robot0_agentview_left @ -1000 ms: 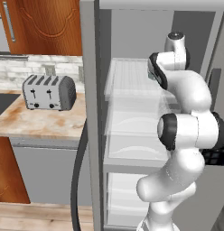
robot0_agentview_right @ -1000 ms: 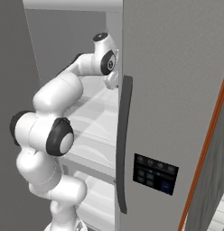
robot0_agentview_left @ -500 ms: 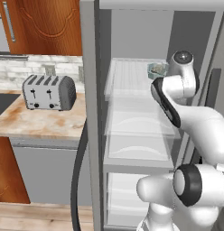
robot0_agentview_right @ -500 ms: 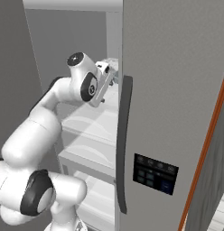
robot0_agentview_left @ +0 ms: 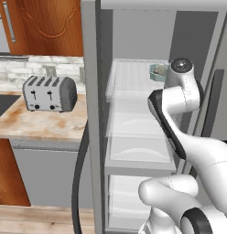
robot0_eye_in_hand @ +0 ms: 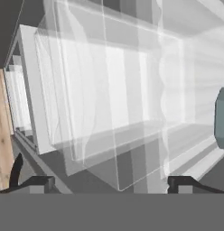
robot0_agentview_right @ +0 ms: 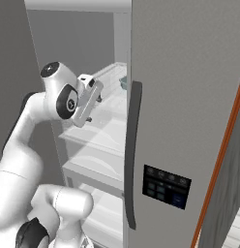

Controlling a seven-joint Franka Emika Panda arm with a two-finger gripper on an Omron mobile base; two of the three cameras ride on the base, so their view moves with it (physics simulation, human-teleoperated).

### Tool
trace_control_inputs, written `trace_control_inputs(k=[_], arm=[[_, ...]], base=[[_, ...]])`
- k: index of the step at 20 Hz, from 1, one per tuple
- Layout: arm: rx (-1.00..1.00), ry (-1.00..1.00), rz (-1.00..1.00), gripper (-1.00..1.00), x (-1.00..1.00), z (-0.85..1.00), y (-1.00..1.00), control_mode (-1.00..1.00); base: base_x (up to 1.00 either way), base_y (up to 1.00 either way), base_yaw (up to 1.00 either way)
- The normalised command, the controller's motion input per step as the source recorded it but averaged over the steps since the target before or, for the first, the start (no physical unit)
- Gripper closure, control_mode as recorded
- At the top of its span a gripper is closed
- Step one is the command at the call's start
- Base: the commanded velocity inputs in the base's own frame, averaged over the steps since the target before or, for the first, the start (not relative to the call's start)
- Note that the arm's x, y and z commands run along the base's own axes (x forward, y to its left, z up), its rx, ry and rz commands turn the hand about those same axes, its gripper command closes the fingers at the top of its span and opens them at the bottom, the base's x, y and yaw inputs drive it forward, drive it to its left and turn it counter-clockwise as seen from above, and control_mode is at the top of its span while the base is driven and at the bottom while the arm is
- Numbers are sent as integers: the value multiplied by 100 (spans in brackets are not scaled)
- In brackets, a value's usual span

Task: Place two dumplings into each of the tupperware containers and then place the containers in the fridge.

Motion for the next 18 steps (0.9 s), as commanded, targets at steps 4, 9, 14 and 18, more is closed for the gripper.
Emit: trace_control_inputs(k=[4,9,14,18], arm=[[1,32,-5,-100,-69,21,27,-100],[8,21,-25,-100,-66,-12,6,-100],[18,-1,-38,-100,-74,-24,7,-100],[27,-15,-49,-100,-76,-24,-2,-100]], base=[[0,0,0],[0,0,0],[0,0,0],[0,0,0]])
